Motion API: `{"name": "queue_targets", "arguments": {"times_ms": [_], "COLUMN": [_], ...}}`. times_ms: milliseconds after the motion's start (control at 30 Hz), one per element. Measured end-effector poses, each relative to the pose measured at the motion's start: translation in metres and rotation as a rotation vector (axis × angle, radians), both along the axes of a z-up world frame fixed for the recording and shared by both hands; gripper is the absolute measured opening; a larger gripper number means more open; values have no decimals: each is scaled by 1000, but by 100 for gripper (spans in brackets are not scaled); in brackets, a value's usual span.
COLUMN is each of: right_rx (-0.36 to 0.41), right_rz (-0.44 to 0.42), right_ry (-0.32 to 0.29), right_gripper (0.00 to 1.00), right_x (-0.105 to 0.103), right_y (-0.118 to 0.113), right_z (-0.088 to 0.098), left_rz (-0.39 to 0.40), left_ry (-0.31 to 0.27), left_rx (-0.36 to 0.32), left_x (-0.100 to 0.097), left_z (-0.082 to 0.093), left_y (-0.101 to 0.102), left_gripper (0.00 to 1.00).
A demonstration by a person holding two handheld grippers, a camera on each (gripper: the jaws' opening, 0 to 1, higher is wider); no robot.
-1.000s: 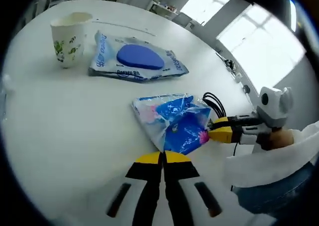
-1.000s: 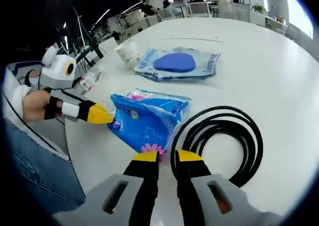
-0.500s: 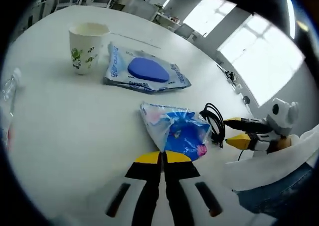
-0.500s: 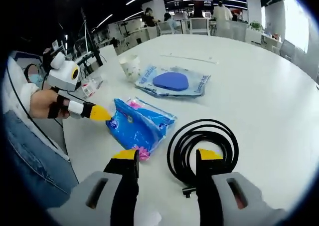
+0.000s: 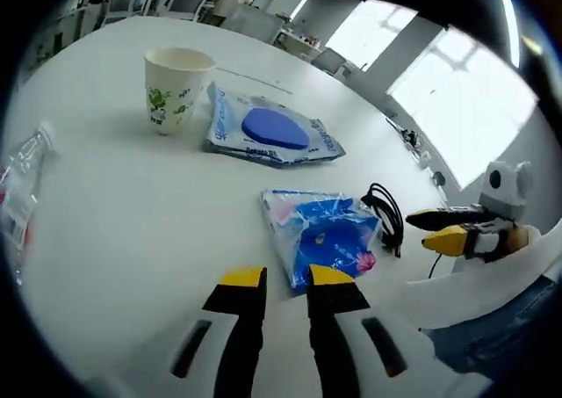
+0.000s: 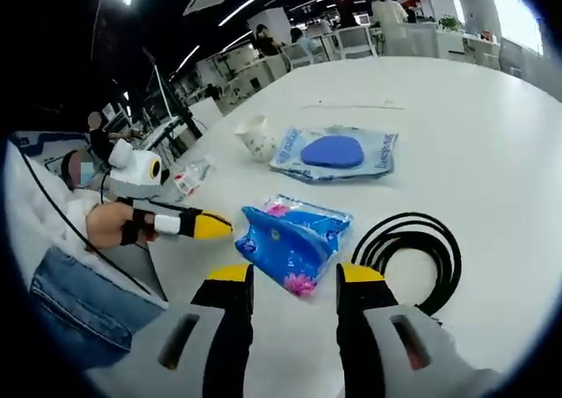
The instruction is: Arrange the tabletop items into an orderly group along one side of the table until the central work area is clear of visible clutter.
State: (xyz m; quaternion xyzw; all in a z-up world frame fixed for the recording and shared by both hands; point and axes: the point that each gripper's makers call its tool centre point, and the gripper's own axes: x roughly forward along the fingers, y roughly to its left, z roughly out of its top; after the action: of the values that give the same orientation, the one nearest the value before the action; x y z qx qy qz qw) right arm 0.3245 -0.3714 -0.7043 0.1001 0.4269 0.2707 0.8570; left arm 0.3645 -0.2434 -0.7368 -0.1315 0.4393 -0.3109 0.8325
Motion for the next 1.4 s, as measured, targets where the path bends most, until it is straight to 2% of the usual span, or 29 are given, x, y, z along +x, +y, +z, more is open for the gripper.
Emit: {"name": "queue_targets", "arguments": {"times_ms": [100,133,233,333,400,433,567,667,700,733,867,967,1200,1400], "right_rx": [-27,-42,-58,-49,-33,-31,-21,-54,-64,-66,6,21,73,61], "right_rz": [17,26,4,-19,-41,-49,-62,-36,-34,-37,-77,-76,-121,-136], "right_ry": [29,76,93,107,111,112,136,145,151,148,141,98,42,-12], "right_gripper": [29,30,32,32,30,27,19,7,2,2,0,0,0,0], "right_x": [-3,-8,-4,-1,2,4,9,7,6,6,11,14,21,36], "right_y": [2,2,-1,-2,0,2,8,12,11,10,12,11,3,-15], "right_z": [-16,-25,-37,-44,-42,-42,-50,-55,-57,-57,-44,-29,-2,21], "left_rz": [-27,-44,-92,-115,-152,-159,-129,-131,-138,-129,-101,-87,-97,-137], "left_ry": [-7,-12,-25,-36,-47,-48,-18,-3,10,13,31,25,-37,-88], "left_rx": [-9,-13,25,36,83,106,95,132,125,120,113,89,53,29], "left_x": [0,-2,-3,-2,-3,-4,-4,-5,-7,-7,-8,-6,10,27], "left_z": [1,2,-2,-4,-8,-11,-14,-18,-19,-19,-16,-6,27,55], "left_y": [-8,-12,-18,-22,-21,-19,-16,-11,-11,-10,-5,-5,-15,-33], "left_gripper": [25,25,24,23,21,18,5,0,0,0,0,0,0,0]}}
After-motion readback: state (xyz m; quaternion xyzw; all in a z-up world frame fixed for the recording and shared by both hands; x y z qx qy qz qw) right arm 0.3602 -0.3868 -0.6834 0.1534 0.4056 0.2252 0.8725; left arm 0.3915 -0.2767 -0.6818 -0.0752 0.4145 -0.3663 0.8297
